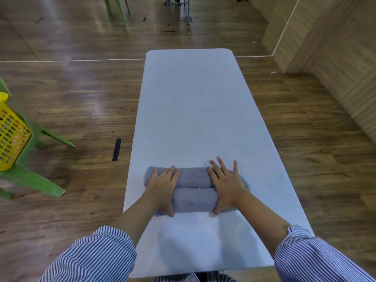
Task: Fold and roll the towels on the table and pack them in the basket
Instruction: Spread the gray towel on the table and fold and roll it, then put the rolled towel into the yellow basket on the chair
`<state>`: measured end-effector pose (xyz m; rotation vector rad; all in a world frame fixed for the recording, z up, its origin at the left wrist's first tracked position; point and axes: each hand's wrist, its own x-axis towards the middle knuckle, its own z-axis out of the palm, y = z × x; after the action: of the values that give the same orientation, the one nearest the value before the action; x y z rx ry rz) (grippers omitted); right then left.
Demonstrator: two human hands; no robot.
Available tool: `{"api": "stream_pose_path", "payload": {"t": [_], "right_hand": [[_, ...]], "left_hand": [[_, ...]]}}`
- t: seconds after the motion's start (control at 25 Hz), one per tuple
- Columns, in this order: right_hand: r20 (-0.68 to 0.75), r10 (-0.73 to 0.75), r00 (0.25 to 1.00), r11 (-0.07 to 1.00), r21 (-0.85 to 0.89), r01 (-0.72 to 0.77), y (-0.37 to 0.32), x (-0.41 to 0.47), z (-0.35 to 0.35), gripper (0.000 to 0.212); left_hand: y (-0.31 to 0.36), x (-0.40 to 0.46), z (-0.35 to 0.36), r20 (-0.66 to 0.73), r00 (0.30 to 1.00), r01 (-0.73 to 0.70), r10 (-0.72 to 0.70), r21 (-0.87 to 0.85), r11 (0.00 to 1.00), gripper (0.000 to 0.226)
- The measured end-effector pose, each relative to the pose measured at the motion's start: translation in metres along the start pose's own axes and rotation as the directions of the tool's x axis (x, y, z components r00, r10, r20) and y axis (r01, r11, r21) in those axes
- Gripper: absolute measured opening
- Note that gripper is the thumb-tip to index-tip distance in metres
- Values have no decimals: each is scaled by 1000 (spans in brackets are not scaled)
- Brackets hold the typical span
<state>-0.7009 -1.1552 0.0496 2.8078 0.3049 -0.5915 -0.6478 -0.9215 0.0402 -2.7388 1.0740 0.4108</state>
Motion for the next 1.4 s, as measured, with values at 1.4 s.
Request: {"api": "stream_pose_path", "payload": {"t": [1.4], "right_hand": [[-99,-214,972,966,128,226,-48,40,-43,95]], "left_hand": [[-17,-68,22,-41,924,374,-380,-114,920,100]]}}
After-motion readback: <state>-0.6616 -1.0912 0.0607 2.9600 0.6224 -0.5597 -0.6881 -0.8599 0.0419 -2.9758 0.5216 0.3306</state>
